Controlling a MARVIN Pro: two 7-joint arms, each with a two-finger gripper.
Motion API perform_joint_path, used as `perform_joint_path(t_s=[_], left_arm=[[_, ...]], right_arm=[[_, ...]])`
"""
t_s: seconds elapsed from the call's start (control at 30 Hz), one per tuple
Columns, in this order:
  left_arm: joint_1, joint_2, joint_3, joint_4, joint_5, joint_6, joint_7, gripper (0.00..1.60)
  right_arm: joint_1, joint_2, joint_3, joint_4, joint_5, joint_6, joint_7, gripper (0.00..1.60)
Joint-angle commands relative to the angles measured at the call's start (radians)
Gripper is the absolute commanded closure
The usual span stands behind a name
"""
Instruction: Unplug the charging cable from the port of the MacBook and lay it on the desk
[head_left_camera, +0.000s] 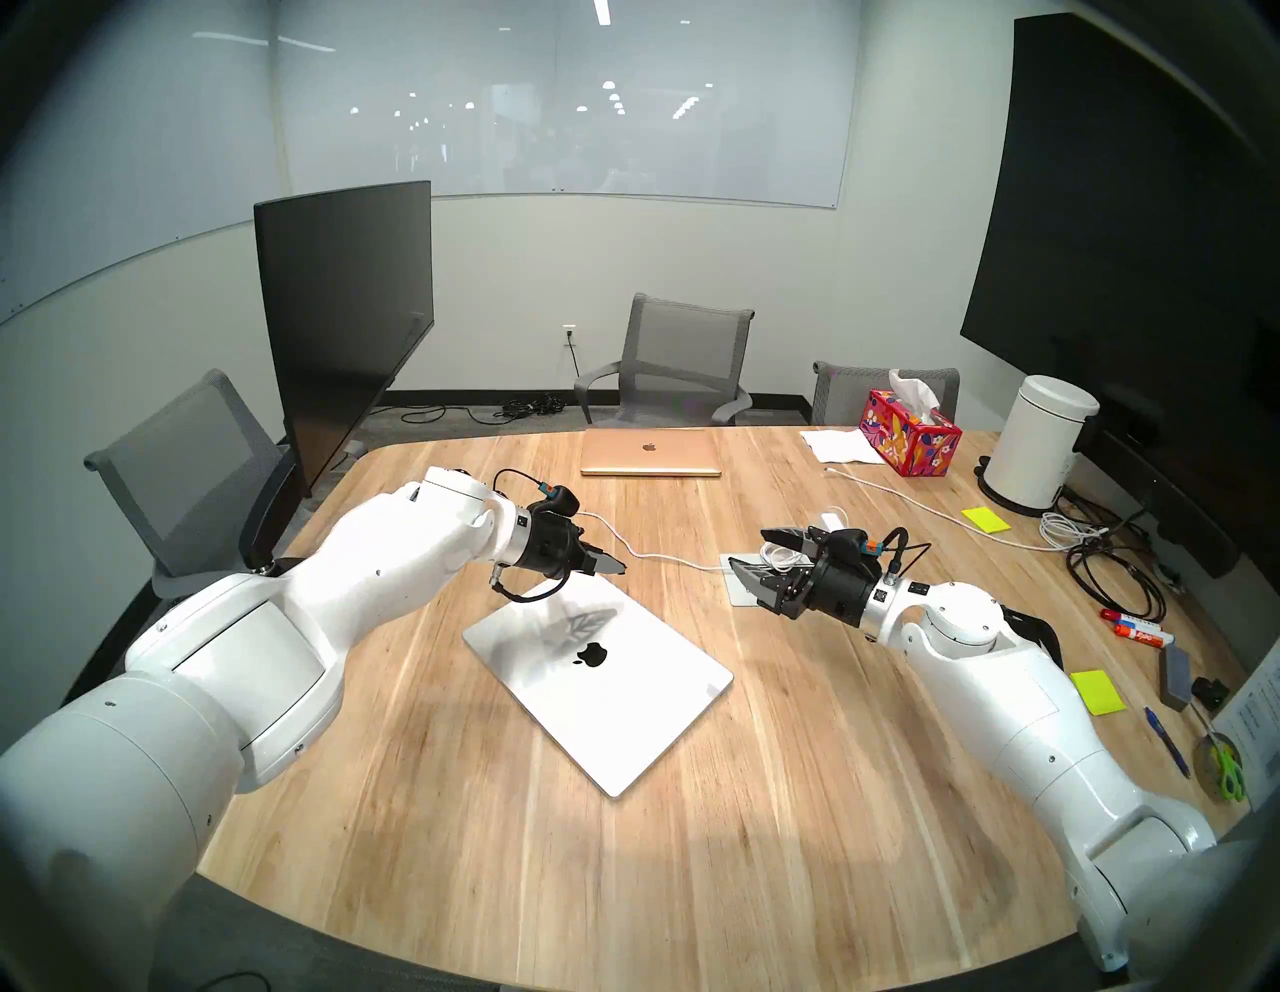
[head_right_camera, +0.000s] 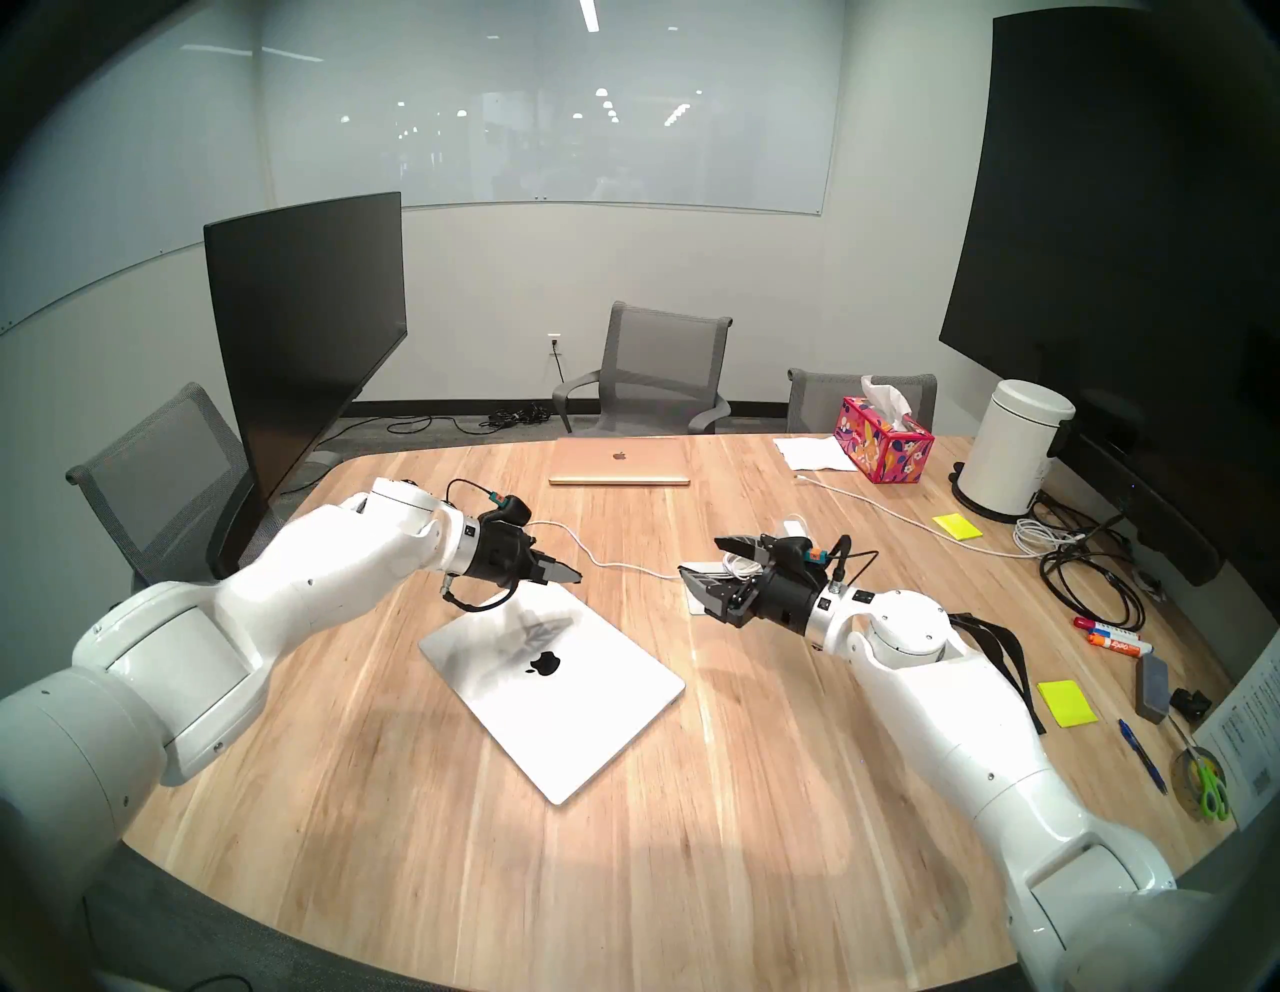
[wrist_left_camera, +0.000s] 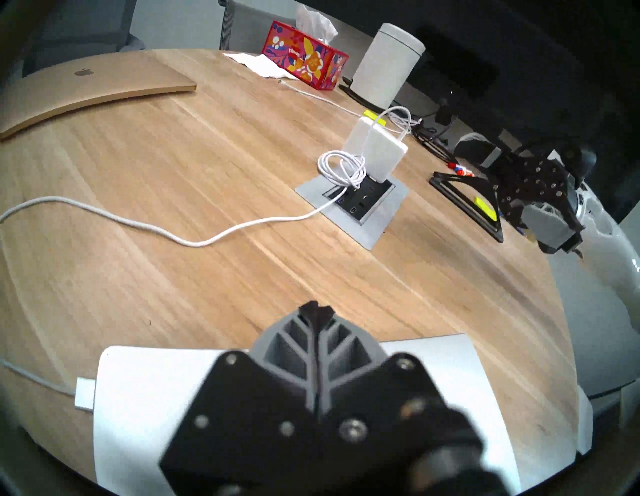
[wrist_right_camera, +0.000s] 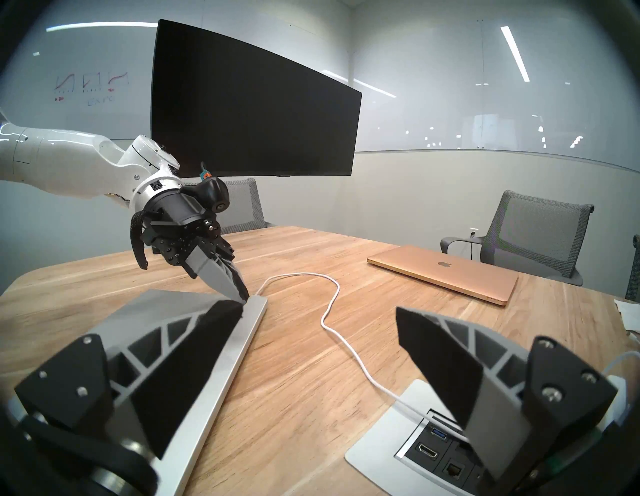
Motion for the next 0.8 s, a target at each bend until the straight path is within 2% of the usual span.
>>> perform_joint_path(t_s=[0.0, 0.33, 0.77], left_arm=[[-0.015, 0.017, 0.029, -0.057, 0.051, 0.015, 0.079, 1.60], [-0.013, 0.034, 0.069, -0.128, 0.122, 0.067, 0.226, 1.60], [0.006, 0.048, 0.077, -0.273, 0.159, 0.168, 0.401, 1.60]], right_arm=[[0.017, -0.001, 0.007, -0.015, 0.003, -0.004, 0.002, 0.00], [0.017, -0.001, 0.007, -0.017, 0.003, -0.004, 0.003, 0.00], [0.018, -0.001, 0.008, -0.018, 0.004, -0.005, 0.003, 0.00]])
